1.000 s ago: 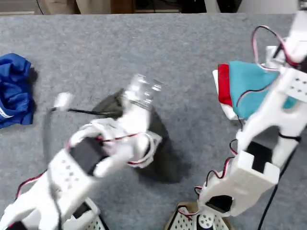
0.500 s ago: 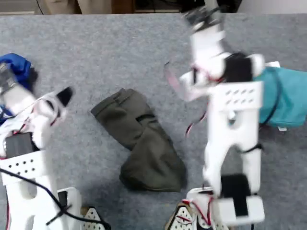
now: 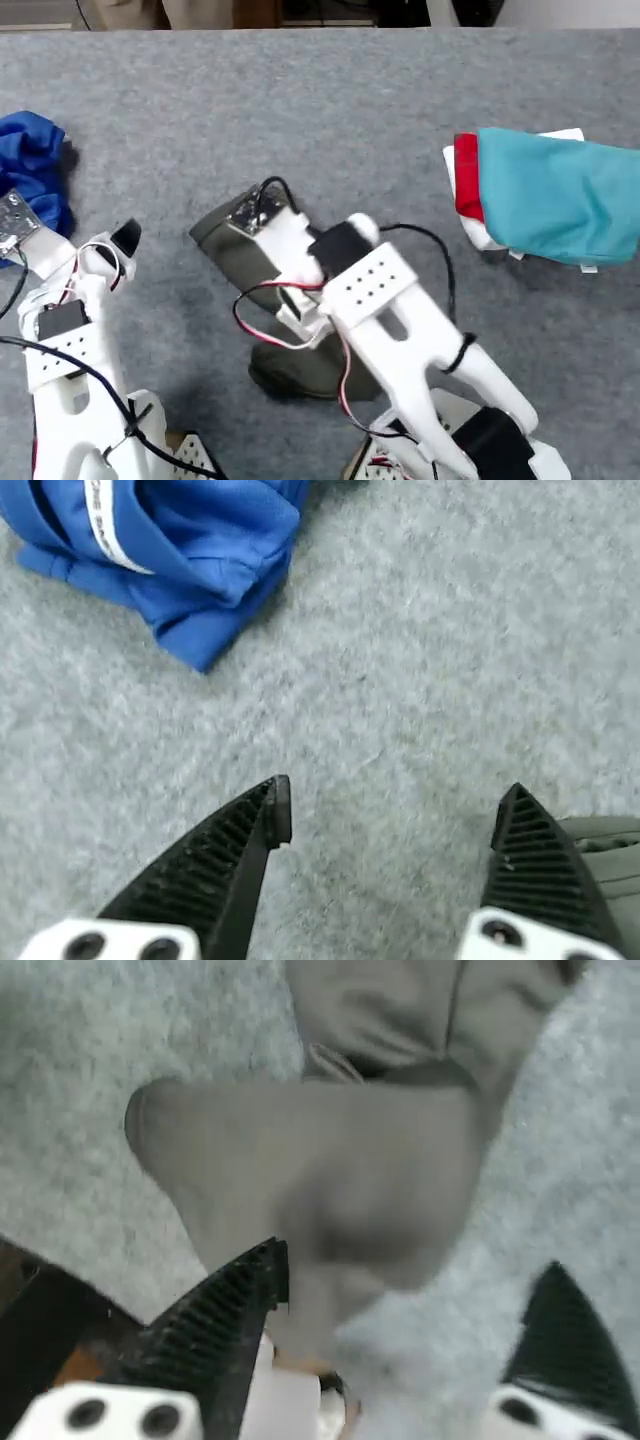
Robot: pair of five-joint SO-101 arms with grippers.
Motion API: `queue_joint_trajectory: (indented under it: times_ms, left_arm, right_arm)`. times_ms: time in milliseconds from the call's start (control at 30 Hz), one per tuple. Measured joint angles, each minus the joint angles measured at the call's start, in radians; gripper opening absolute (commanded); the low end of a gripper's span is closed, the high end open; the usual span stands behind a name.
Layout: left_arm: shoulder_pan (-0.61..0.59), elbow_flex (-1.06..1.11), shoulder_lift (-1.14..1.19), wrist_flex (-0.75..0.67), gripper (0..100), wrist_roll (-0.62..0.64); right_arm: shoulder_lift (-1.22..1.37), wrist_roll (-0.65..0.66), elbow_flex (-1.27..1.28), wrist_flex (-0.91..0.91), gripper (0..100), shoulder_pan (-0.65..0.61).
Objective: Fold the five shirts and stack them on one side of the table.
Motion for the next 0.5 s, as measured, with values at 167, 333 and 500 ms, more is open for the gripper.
queue_joint_trajectory:
  times_ms: [167, 333, 500]
  left_arm:
    - [0.000, -0.026, 0.147, -0.058, 28, 0.000]
    - [-0.041, -0.157, 0.374, -0.069, 28, 0.000]
    - [-0.074, -0.292, 0.583, -0.069, 28, 0.000]
  right_arm:
    - [0.126, -0.028, 0.072, -0.192, 1.9, 0.012]
    - [0.301, 0.061, 0.012, -0.292, 0.9, 0.192]
    - [0.466, 0.184, -0.210, -0.293, 0.5, 0.437]
